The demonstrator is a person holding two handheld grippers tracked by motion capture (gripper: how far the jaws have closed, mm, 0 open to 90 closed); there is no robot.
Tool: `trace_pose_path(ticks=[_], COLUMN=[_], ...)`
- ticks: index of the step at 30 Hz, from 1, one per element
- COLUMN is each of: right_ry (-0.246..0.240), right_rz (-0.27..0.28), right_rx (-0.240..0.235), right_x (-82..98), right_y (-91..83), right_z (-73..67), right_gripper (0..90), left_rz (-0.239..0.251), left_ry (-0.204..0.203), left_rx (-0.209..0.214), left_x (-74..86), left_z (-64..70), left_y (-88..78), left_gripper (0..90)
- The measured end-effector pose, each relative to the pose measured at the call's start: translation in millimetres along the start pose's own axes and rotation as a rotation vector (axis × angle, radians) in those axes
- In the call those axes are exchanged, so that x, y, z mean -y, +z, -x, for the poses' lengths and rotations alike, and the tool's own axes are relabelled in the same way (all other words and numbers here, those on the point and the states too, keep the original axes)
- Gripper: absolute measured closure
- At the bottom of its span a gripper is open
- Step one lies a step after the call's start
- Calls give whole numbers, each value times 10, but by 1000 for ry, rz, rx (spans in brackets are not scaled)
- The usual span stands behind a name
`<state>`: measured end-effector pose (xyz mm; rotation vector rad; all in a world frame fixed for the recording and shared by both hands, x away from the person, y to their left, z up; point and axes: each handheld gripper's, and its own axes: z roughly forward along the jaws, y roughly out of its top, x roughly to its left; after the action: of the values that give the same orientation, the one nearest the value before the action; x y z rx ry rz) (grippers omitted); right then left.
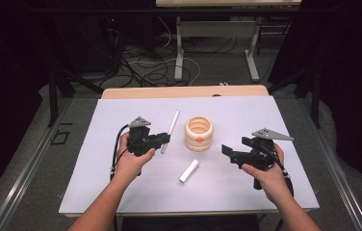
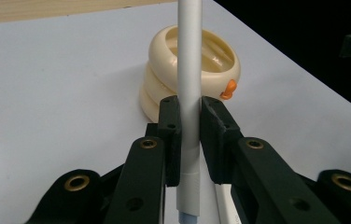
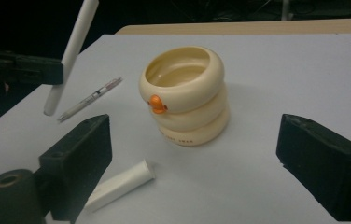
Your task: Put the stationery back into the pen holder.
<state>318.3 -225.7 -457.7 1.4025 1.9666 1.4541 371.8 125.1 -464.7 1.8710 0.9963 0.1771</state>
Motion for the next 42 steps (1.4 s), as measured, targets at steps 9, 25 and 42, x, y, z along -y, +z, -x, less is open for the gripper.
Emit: trace_pose_path(ticks=[9, 25, 42], right_ry=[-9, 2, 207], right_rz=[-21, -108, -157], right_rx=[-57, -92, -148], right_x=[-79, -86, -40], right_y=[180, 423, 500], right_z=[-123, -217, -213], right_gripper=[183, 318, 496], left_rz=[18, 39, 13], left_ry=[-21, -18, -21], left_rx=[30, 68, 124], left_x=[57, 150, 270], left_z=[69, 209, 414], left_y=[48, 130, 279], left_gripper=[789, 790, 789])
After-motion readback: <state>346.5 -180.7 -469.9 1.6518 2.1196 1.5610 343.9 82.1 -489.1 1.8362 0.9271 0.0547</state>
